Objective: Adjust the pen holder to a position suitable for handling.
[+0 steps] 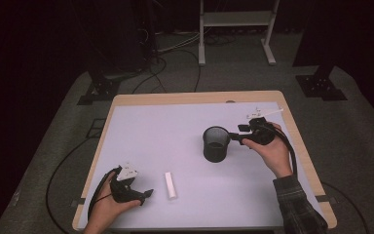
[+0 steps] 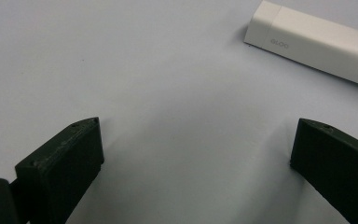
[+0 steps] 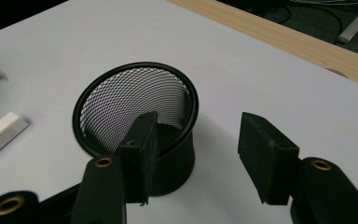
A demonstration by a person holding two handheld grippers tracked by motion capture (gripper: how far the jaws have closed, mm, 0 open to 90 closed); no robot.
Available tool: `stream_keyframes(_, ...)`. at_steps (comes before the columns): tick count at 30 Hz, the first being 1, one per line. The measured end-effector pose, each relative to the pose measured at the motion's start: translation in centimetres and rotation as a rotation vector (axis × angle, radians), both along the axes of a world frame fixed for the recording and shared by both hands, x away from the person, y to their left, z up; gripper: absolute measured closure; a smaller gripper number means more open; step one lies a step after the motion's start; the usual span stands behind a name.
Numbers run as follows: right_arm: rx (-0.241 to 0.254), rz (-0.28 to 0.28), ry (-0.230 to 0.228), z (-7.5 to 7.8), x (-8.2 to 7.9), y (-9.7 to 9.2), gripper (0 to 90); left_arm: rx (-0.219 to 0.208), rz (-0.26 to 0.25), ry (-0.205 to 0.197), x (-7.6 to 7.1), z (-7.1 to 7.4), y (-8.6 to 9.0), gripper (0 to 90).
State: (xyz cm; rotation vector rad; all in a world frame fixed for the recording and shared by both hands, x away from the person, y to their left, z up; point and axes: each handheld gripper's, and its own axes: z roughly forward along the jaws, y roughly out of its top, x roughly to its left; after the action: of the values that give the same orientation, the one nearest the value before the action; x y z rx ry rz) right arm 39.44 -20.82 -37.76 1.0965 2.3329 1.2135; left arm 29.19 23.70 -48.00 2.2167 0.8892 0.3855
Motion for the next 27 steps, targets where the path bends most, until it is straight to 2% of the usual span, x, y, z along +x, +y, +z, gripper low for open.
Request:
stream_keyframes(4, -0.016, 0.003, 0.009, -0.2, 1.3, 0.7, 47.2, 0.000, -0.001, -0.003, 0.0, 0.0, 0.0, 1.3)
stream_keyframes(7, -0.015, 0.006, 0.017, -0.3, 1.8, 1.0, 47.5, 0.001, -0.001, -0.002, 0.0, 0.0, 0.0, 1.3)
stream_keyframes(13, -0.048, 0.014, 0.049, -1.0, 3.1, 2.3, 49.4, -0.003, 0.001, -0.003, 0.0, 0.0, 0.0, 1.2)
stream_keyframes(20, -0.057, 0.022, 0.066, -1.3, 3.6, 2.8, 51.9, -0.003, 0.001, -0.003, 0.0, 0.0, 0.0, 1.2)
stream_keyframes(27, -0.088, 0.037, 0.122, -1.9, 4.3, 3.6, 57.4, -0.003, 0.001, -0.003, 0.0, 0.0, 0.0, 1.3)
